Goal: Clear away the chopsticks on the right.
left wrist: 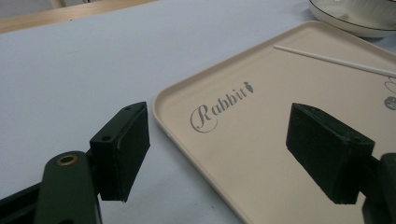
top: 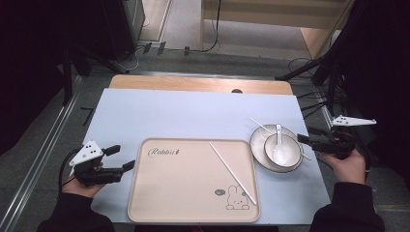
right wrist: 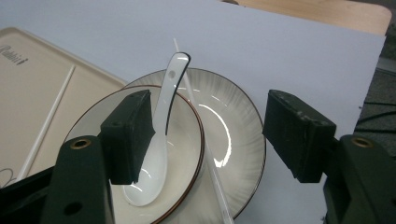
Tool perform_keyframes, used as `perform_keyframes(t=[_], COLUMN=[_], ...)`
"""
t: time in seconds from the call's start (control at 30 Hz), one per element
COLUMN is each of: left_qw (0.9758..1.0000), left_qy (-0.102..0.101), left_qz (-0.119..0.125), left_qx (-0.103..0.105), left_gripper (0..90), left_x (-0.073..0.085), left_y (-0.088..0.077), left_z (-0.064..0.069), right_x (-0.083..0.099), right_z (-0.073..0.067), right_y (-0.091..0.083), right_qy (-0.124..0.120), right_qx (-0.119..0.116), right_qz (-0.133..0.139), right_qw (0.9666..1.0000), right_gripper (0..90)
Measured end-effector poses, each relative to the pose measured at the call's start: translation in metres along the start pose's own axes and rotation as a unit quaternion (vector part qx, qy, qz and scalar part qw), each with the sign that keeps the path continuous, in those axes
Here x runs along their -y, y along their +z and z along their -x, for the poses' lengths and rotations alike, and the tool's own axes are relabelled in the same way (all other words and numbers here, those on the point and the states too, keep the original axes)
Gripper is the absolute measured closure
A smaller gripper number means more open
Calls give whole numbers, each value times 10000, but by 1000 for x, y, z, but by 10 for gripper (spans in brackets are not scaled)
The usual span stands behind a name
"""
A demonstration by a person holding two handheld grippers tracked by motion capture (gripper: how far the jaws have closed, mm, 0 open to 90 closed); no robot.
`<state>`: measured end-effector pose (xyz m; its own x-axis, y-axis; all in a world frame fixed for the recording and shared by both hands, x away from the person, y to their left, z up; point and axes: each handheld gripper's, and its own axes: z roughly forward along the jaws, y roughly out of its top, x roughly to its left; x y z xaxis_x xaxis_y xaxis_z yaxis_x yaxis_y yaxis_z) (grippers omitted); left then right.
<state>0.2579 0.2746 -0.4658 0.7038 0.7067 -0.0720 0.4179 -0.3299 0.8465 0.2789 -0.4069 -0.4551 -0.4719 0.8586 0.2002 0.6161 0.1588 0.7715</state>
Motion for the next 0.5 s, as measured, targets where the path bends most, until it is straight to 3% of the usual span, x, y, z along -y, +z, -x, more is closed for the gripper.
perform_keyframes(t=[0.23, 0.4, 0.5], left_qw=[10000, 10000, 10000], left_qy=[3, 39, 28], left_qz=[-8, -32, -29], left_qx=[-11, -1, -7], left_gripper=[218, 219, 219], left_x=[0, 0, 0], left_y=[0, 0, 0], left_z=[0, 1, 1], right_x=[17, 25, 29], right_z=[9, 16, 19], right_y=[2, 7, 8], right_qy=[36, 52, 72], right_qx=[128, 17, 88], right_qz=[-163, -284, -351], right_qw=[9998, 9996, 9993], right_gripper=[422, 444, 498])
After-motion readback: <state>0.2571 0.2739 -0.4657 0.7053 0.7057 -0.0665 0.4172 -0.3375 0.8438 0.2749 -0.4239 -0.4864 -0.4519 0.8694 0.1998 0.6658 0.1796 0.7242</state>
